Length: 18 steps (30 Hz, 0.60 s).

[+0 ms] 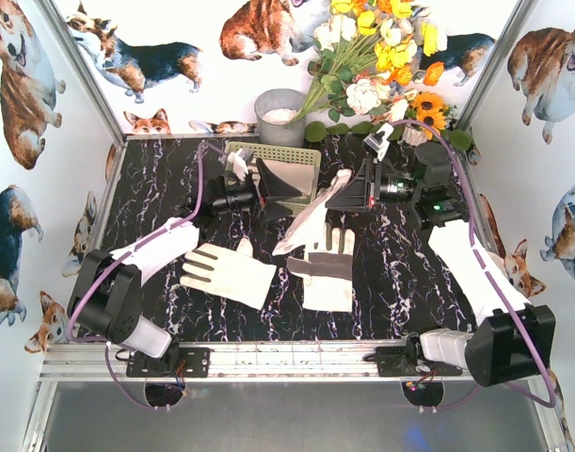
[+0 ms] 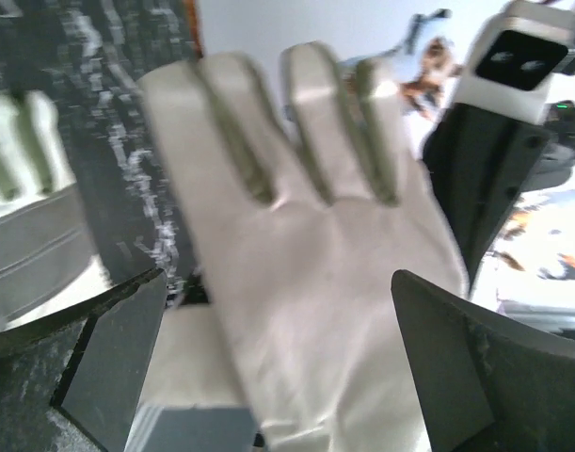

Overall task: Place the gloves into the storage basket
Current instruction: Pair the glove with the glove.

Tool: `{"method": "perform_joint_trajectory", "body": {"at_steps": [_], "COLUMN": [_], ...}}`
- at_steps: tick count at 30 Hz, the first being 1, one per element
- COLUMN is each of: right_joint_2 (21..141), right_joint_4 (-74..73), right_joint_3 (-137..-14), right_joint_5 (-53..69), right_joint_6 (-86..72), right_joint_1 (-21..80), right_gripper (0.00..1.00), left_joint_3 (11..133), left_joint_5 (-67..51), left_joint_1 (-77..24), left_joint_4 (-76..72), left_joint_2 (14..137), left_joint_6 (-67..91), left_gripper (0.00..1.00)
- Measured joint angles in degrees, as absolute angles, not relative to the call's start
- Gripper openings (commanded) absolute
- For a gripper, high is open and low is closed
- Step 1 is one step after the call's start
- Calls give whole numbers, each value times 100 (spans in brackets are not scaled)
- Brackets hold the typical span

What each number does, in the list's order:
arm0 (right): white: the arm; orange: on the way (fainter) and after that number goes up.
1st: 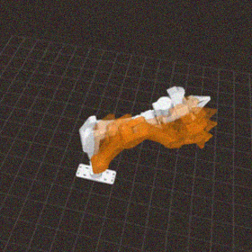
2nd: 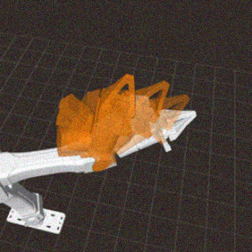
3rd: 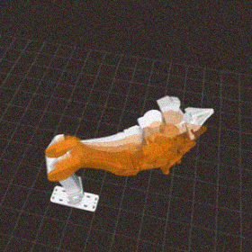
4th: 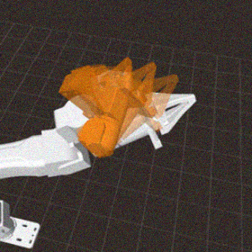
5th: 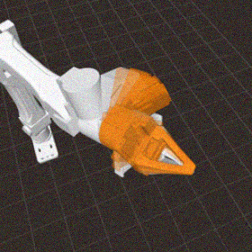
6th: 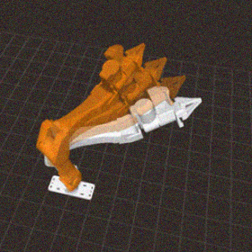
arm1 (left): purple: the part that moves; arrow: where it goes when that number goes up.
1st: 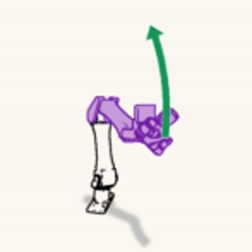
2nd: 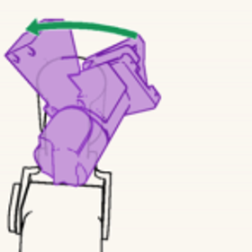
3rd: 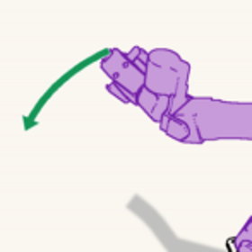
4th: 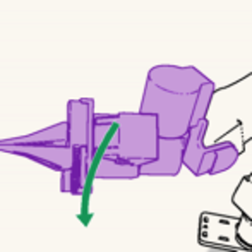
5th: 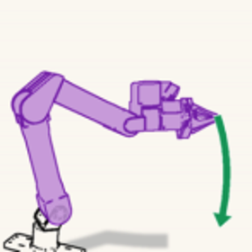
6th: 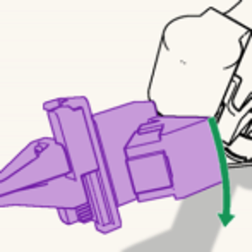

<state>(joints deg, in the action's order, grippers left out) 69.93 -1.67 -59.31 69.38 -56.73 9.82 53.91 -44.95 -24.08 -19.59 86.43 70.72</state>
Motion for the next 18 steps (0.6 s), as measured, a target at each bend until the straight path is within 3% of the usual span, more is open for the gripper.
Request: {"method": "perform_joint_trajectory", "body": {"at_steps": [18], "right_joint_2": [6624], "right_joint_4": [1264], "right_joint_3": [-6176], "right_joint_5": [7037], "right_joint_6": [-6779], "right_joint_1": [1374], "right_gripper": [0], "left_joint_3": [4989], "left_joint_5": [-5201], "left_joint_1": [-2764], "left_joint_4": [-5009], "left_joint_2": [8744], "left_joint_6": [9395], "left_gripper": [100]}}
